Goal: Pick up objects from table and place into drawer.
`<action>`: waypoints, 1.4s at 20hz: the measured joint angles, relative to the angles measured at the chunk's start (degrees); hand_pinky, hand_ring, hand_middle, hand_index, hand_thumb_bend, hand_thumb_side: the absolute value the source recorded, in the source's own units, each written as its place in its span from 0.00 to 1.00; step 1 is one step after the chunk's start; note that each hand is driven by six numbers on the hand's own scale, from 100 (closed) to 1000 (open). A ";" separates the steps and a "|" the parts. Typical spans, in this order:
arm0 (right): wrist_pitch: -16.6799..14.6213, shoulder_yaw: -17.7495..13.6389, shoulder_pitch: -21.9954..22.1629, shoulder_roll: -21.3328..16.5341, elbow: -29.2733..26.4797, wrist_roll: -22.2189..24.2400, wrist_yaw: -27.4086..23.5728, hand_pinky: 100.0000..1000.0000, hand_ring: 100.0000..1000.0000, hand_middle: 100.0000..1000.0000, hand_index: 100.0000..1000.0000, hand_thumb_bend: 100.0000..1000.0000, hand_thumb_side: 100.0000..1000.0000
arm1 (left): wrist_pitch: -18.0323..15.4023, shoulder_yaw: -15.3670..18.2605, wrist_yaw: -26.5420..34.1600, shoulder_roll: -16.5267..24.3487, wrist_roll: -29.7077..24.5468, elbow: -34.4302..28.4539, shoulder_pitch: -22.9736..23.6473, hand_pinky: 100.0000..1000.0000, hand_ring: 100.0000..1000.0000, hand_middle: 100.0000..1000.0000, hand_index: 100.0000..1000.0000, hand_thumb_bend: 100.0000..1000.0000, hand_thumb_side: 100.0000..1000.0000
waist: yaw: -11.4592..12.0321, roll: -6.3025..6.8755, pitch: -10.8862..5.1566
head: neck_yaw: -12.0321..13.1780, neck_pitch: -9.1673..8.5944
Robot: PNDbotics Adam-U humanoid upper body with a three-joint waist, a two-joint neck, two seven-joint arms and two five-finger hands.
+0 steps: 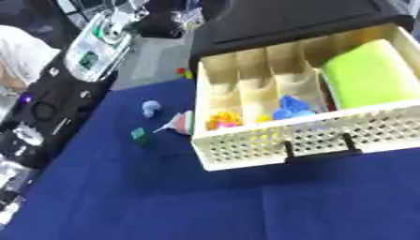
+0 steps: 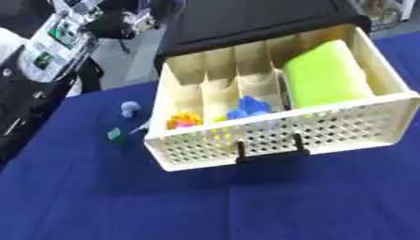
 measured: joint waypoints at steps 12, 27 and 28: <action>-0.33 0.00 -0.12 0.04 0.00 0.34 -0.50 0.61 0.67 0.46 0.71 0.00 0.95 | 2.07 0.39 10.68 -0.14 -10.58 3.33 -1.32 0.29 0.51 0.42 0.46 0.00 0.81 | -0.07 0.01 1.16 | -1.13 0.93; -0.18 0.02 0.07 0.08 0.00 0.41 -0.89 0.60 0.67 0.46 0.71 0.00 0.94 | 2.90 -3.15 22.10 -1.19 -22.04 -1.47 -0.80 0.41 0.65 0.63 0.77 0.00 0.91 | -0.06 0.02 1.23 | -1.37 0.98; -0.15 0.02 0.07 0.09 0.00 0.41 -0.98 0.60 0.67 0.46 0.71 0.00 0.94 | 2.79 -3.22 21.78 -1.30 -21.94 -1.47 -0.80 0.45 0.69 0.68 0.81 0.00 0.91 | -0.07 0.02 1.23 | -1.36 0.99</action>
